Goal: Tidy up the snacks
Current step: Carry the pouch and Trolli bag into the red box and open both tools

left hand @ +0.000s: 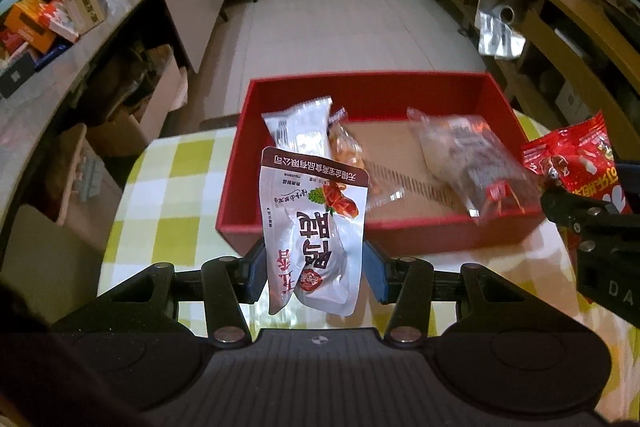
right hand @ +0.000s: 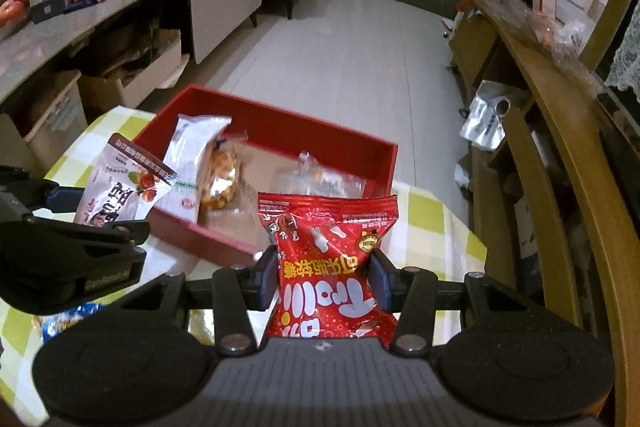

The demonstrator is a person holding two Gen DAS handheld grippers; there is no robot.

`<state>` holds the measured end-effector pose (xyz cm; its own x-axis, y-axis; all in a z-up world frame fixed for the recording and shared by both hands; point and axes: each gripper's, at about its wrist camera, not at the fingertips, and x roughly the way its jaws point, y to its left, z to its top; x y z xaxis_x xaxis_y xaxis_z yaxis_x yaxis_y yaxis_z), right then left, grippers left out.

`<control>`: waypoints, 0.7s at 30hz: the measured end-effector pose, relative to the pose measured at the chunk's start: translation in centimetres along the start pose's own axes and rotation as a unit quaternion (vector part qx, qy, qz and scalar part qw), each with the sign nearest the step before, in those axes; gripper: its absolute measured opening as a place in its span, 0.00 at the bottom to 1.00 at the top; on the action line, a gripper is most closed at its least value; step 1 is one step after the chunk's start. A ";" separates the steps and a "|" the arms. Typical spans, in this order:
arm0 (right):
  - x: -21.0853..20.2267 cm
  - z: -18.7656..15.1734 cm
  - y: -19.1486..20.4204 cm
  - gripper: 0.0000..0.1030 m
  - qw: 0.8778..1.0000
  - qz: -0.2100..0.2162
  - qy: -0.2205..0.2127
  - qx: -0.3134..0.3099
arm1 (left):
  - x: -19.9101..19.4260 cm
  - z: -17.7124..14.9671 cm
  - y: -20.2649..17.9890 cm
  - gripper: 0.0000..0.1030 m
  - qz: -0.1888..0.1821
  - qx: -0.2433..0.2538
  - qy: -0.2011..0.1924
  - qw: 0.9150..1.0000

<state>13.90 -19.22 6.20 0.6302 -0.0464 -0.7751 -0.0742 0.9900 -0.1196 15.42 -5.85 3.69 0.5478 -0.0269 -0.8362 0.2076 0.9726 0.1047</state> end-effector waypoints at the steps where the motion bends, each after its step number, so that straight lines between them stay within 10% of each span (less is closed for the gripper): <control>1: 0.2 0.4 -0.1 0.51 1.000 0.000 -0.003 0.001 | 0.1 0.4 0.1 0.55 0.001 -0.003 -0.002 1.000; 21: 9.2 3.7 -1.4 0.52 1.000 0.001 -0.002 0.016 | 6.9 6.1 -0.9 0.56 0.050 0.030 -0.020 0.998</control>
<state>22.72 -20.55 1.53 0.6329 -0.0430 -0.7731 -0.0510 0.9940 -0.0970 23.94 -8.32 1.06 0.5999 0.0584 -0.7979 0.1978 0.9555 0.2186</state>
